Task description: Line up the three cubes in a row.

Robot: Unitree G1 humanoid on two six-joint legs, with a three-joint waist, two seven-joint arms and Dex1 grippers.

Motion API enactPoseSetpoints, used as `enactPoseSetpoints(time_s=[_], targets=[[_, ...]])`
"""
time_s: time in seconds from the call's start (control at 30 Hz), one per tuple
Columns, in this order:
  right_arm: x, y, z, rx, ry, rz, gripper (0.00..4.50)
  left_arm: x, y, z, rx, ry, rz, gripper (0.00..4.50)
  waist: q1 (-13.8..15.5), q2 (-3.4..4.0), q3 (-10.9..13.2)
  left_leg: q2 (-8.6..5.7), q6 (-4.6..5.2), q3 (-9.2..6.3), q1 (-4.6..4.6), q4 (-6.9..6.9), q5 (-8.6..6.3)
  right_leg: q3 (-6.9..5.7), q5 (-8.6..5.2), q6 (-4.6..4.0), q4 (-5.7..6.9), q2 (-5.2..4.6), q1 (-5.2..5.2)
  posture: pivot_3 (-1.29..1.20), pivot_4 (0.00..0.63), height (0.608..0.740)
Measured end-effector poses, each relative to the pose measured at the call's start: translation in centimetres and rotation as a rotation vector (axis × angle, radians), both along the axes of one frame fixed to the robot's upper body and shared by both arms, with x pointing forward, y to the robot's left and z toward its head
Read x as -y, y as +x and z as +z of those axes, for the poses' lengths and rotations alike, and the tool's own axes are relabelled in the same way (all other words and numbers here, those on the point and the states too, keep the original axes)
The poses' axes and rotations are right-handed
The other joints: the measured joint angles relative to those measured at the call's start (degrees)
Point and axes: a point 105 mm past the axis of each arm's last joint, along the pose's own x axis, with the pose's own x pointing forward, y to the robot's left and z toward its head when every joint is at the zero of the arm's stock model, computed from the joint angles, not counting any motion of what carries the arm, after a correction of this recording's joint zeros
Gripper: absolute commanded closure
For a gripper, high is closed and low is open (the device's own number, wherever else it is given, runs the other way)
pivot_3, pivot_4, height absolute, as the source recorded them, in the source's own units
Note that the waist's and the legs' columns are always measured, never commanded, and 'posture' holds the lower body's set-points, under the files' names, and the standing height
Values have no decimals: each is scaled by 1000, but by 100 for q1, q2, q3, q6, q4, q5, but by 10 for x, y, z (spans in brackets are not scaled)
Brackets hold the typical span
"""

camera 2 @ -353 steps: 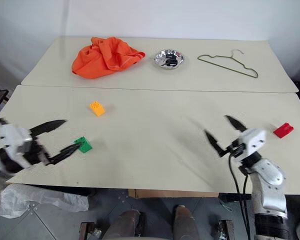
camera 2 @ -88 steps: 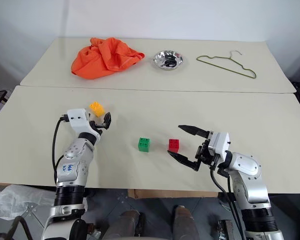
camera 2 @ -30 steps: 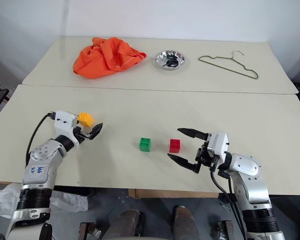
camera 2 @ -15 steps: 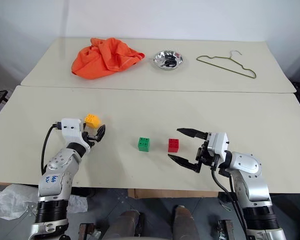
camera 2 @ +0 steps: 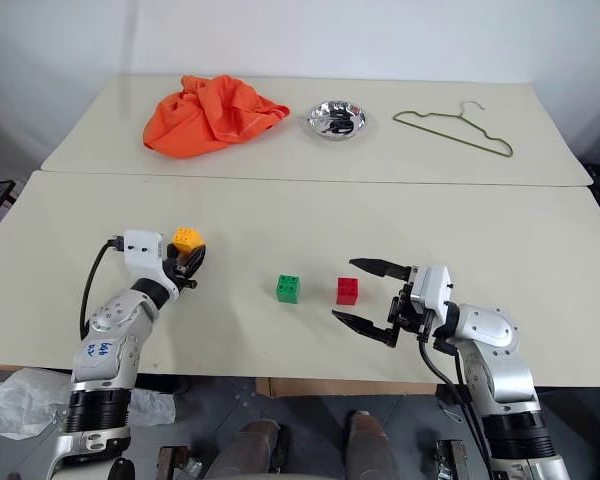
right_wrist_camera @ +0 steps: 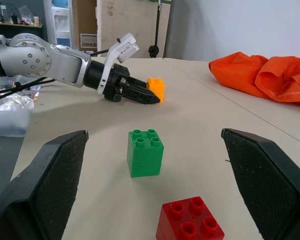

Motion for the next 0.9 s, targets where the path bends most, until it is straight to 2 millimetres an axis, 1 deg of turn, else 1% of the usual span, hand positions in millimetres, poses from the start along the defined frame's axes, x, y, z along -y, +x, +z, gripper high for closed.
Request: enactPoseSetpoints(time_s=[0.2, 0.27, 0.33, 0.47, 0.53, 0.6, 0.67, 0.73, 0.77, 0.83, 0.9], targets=[[-1, -1, -3, -10, 5, -3, 0, -2, 0, 1, 11, 8, -10, 2202, 0, 0, 0, 0, 0, 0, 0, 0, 0, 0, 0, 0, -1, 0, 0, 0, 150, 740], [-3, -1, -4, -14, 4, 3, 0, -4, 2, -2, 1, 6, -14, 2551, -2, 0, 0, 0, 0, 0, 0, 0, 0, 0, 0, 0, 0, 0, 0, 0, 150, 740], [-3, -1, -4, -15, 3, 4, 0, -7, 4, -1, -8, 12, -33, 3027, 0, 0, 0, 0, 0, 0, 0, 1, 0, -1, 0, 0, -1, 1, 0, 0, 150, 740], [-4, -1, -4, -13, 2, 4, 0, -16, 3, 8, 21, 38, -72, 3020, -10, 0, 0, 0, 0, 0, 0, -2, 0, -1, 0, 0, 0, -1, -1, 0, 150, 740], [-4, -1, -4, -11, 2, 5, 0, -17, 2, 14, 49, 36, -112, 3020, -7, 0, 0, 0, 0, -1, -1, -1, 0, -1, 0, 0, -1, -1, -1, 0, 150, 740], [-3, 0, -3, -10, 3, -2, 0, -23, -2, 20, 62, 32, -161, 3020, -18, 0, 0, 2, 0, -1, -1, -1, 0, -1, 0, 0, -1, -1, -1, 0, 150, 740], [-1, 1, -2, -7, 5, -16, 0, -27, -8, 32, 84, 47, -260, 3020, -29, 0, 0, 4, -1, -1, -2, -2, 0, -1, 0, -1, 0, 0, -3, 0, 150, 740], [2, 1, -2, -5, -6, -24, 0, -21, -19, 45, 107, 54, -424, 3020, -31, 1, 1, 3, 0, -1, -3, -3, 0, 0, -1, -2, -2, -4, -2, 0, 150, 740], [5, 1, -2, -5, -20, -26, 0, -17, -30, 51, 109, 64, -541, 3020, -33, 2, 1, 2, 1, -1, -3, -5, 0, 0, -1, -2, -6, -5, -2, 0, 150, 740], [16, -3, -3, -11, -58, -31, 0, -12, -50, 51, 65, 134, -747, 3020, -50, 5, 3, 2, 2, -1, -1, -10, -1, 0, -2, -4, -10, -7, 0, 0, 150, 740], [31, -10, -7, -37, -102, -24, 0, -10, -64, 42, -2, 234, -921, 3020, -12, 11, 6, 1, 3, -2, -2, -10, -2, -1, -3, -6, -16, -9, 2, 0, 150, 740]])
